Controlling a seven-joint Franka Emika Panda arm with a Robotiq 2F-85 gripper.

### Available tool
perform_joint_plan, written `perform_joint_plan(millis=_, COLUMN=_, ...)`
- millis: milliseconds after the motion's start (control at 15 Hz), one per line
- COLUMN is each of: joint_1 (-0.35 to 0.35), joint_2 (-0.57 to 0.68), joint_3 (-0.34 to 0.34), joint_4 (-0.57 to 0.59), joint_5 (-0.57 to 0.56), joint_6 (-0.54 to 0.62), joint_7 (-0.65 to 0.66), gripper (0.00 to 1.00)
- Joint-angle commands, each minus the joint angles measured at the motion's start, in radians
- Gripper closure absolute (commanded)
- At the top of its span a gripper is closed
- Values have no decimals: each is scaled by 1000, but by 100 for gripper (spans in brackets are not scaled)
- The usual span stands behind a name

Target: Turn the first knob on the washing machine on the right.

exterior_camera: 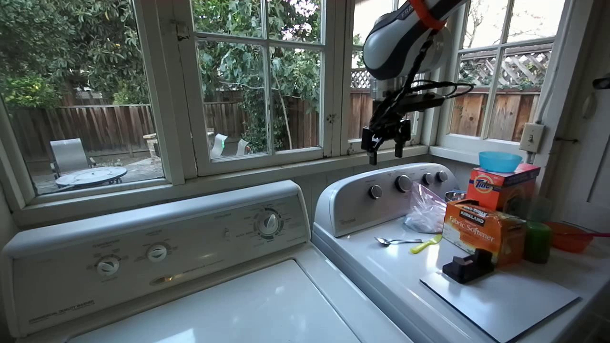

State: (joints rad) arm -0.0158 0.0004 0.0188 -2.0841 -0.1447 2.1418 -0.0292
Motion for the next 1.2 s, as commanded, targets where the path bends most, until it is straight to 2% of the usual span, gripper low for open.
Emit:
perform_joint_plan(millis=0, joint_1=0, joint_2=122, joint_3=-13, joint_4=77, joint_5=-5, joint_6=106, joint_7=-75, gripper=0)
perform_joint_plan(millis=67, joint_1=-2, joint_2=165, joint_3=-17, joint_4=111, joint_5=-25, joint_6=121, joint_7=-72, gripper=0)
perform_joint_plan(millis=200, joint_1=-11, joint_2=248, joint_3=-23, joint_4=169, joint_5=12, joint_6=167, joint_7=-121, gripper=0)
perform_joint_plan(millis=533, joint_1=-10, joint_2=434, joint_3=-59, joint_4=356, joint_5=-39, joint_6=139, joint_7=-86, gripper=0)
perform_joint_plan(millis=600, joint_1=-10, joint_2=359, joint_3=-48, joint_4=268, joint_5=-15, joint_6=150, joint_7=-100, gripper=0)
perform_joint_plan(millis=1000, joint_1=-10, joint_2=377, joint_3=-49, joint_4=292, joint_5=-16, joint_6=150, joint_7=-100, gripper=0)
perform_joint_plan(millis=1133, joint_1=-19, joint_2=420, joint_3=-47, joint_4=314, joint_5=-18, joint_6=176, joint_7=-132, gripper=0)
